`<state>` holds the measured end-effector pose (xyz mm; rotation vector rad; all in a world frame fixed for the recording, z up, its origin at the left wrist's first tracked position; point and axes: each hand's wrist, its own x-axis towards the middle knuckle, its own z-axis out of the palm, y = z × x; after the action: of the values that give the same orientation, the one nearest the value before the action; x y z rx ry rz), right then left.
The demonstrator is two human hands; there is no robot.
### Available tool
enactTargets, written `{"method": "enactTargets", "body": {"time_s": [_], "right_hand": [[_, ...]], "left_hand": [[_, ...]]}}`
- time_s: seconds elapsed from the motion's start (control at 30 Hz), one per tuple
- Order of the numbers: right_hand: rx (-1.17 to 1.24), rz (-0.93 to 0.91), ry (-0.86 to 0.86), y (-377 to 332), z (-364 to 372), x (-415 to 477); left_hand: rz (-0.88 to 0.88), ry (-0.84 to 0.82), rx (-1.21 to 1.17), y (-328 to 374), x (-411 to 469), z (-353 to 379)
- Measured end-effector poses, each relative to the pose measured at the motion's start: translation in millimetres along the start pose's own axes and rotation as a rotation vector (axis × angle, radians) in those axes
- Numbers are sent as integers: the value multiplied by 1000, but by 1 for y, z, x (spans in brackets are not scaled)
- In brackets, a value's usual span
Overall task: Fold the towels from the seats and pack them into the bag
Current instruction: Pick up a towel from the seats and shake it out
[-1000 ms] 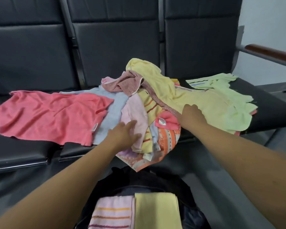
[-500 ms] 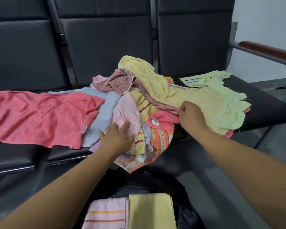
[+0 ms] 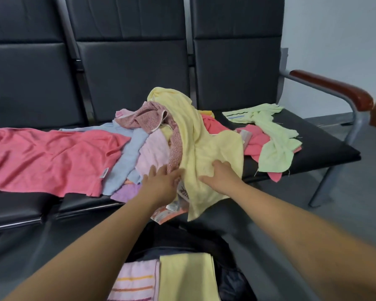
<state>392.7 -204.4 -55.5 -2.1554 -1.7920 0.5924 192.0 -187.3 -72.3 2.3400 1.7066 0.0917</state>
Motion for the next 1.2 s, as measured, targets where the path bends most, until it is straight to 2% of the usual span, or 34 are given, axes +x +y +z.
{"method": "enactTargets", "body": {"time_s": [0.07, 0.2, 0.3, 0.4, 0.5, 0.57, 0.63, 0.7, 0.73, 0.83, 0.87, 0.9, 1.0, 1.07, 1.13, 1.2], "right_hand": [[-14, -10, 3, 6, 15, 2], [142, -18, 183, 6, 26, 11], [201, -18, 183, 12, 21, 18], [371, -31, 225, 11, 4, 14], [544, -56, 245, -3, -24, 3], [664, -103, 224, -17, -42, -11], [770, -176, 201, -29, -59, -30], [850, -250, 156, -39, -72, -51], [882, -280, 112, -44, -77, -62], [925, -343, -63, -60, -79, -94], [907, -347, -108, -64, -77, -105], [880, -339, -142, -67, -74, -114], [856, -273, -195, -72, -72, -132], [852, -200, -140, -71, -74, -131], [807, -120, -70, -70, -74, -127], [896, 28, -207, -73, -69, -125]], "left_hand": [[-35, -65, 97, 0, 4, 3], [-66, -42, 78, 2, 8, 2], [-62, -30, 87, 0, 8, 7], [-61, -27, 84, -1, 8, 8], [-89, -94, 11, 1, 4, 0], [-120, -99, -241, 3, -4, -16], [-141, 57, -588, 9, -16, -34], [-147, 229, -791, 20, -29, -50], [-129, 199, -931, 24, -33, -57], [8, -192, -1493, 31, -44, -74], [25, -285, -1603, 31, -48, -78], [3, -302, -1642, 31, -54, -81], [-71, -141, -1602, 28, -72, -91], [-34, -104, -1518, 21, -88, -97], [40, -137, -1448, 9, -108, -103], [135, -284, -1384, -3, -128, -107]]}}
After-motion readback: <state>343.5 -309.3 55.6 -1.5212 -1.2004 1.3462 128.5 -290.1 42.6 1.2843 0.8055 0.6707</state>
